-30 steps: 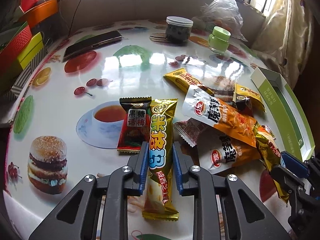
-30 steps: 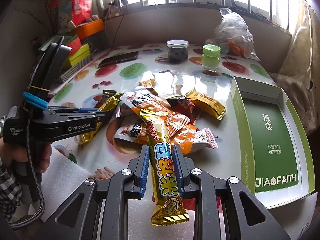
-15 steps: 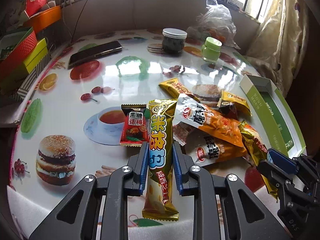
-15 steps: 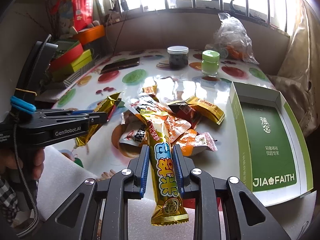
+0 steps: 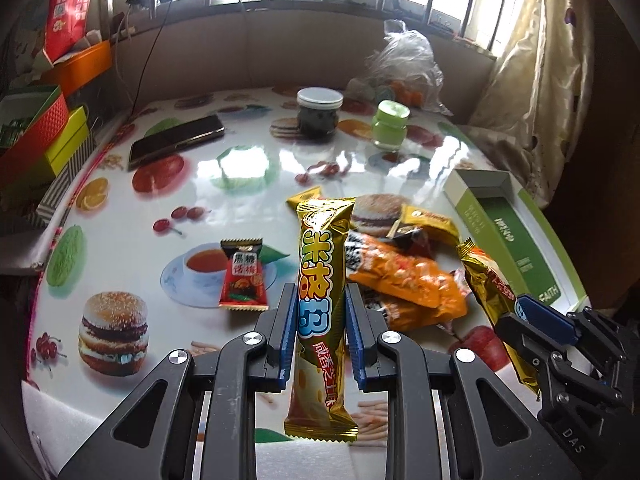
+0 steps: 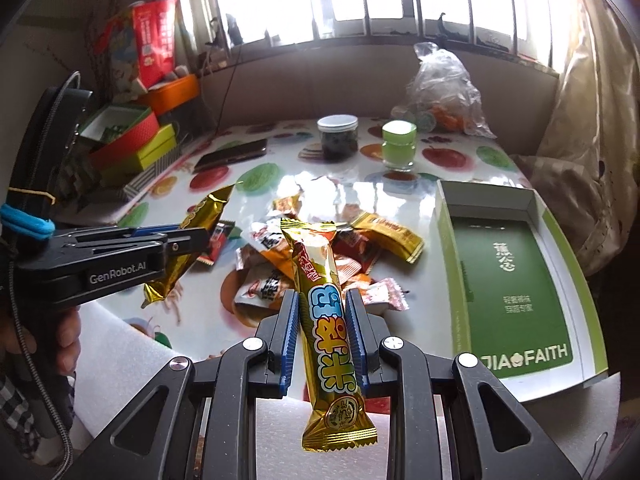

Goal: Organize snacks
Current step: 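Carry both yellow bars up and over to the green box tray, then lower both yellow bars into the green box and open both tools, then move both open tools back to the snack pile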

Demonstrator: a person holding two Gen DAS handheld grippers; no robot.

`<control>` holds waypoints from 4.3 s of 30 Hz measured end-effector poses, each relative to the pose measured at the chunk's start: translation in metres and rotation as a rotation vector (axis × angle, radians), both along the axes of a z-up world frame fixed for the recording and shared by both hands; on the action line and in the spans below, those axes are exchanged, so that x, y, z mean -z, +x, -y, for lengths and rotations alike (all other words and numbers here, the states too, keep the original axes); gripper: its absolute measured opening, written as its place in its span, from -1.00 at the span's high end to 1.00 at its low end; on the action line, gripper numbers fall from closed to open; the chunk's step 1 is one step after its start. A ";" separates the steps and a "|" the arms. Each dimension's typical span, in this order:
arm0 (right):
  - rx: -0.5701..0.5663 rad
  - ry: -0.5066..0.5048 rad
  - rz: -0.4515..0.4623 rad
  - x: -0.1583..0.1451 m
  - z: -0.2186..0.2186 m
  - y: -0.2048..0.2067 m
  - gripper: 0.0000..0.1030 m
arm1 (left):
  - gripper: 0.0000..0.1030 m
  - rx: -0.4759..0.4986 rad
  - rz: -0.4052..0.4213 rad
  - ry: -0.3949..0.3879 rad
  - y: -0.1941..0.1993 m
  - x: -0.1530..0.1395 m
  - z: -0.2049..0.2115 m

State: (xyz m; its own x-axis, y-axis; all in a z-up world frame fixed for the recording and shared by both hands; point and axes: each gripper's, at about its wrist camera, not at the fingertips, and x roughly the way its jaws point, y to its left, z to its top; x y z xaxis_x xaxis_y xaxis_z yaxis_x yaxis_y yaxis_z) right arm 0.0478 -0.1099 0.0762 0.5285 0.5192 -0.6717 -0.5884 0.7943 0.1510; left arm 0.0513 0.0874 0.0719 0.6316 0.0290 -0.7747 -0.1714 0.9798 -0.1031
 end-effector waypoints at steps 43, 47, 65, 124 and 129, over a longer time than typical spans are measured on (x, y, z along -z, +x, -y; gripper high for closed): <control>0.332 0.019 -0.002 -0.003 0.116 0.048 0.56 | 0.53 0.237 0.026 -0.051 0.062 -0.016 0.119; 0.358 0.017 -0.019 0.001 0.127 0.055 0.56 | 0.53 0.262 0.006 -0.076 0.070 -0.010 0.131; 0.405 -0.037 -0.078 0.029 0.148 0.089 0.56 | 0.53 0.314 -0.077 -0.110 0.104 0.019 0.171; 0.381 0.023 -0.084 0.018 0.155 0.072 0.32 | 0.24 0.242 -0.071 -0.095 0.076 0.013 0.175; 0.347 0.016 -0.052 0.010 0.142 0.062 0.28 | 0.24 0.211 -0.043 -0.059 0.060 0.002 0.160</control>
State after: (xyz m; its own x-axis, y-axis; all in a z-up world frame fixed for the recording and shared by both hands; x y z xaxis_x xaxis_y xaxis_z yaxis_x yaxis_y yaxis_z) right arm 0.1094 -0.2523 0.0659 0.6403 0.3256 -0.6957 -0.2753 0.9428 0.1879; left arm 0.1117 -0.0726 0.0700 0.5854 -0.1459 -0.7975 0.0308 0.9870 -0.1580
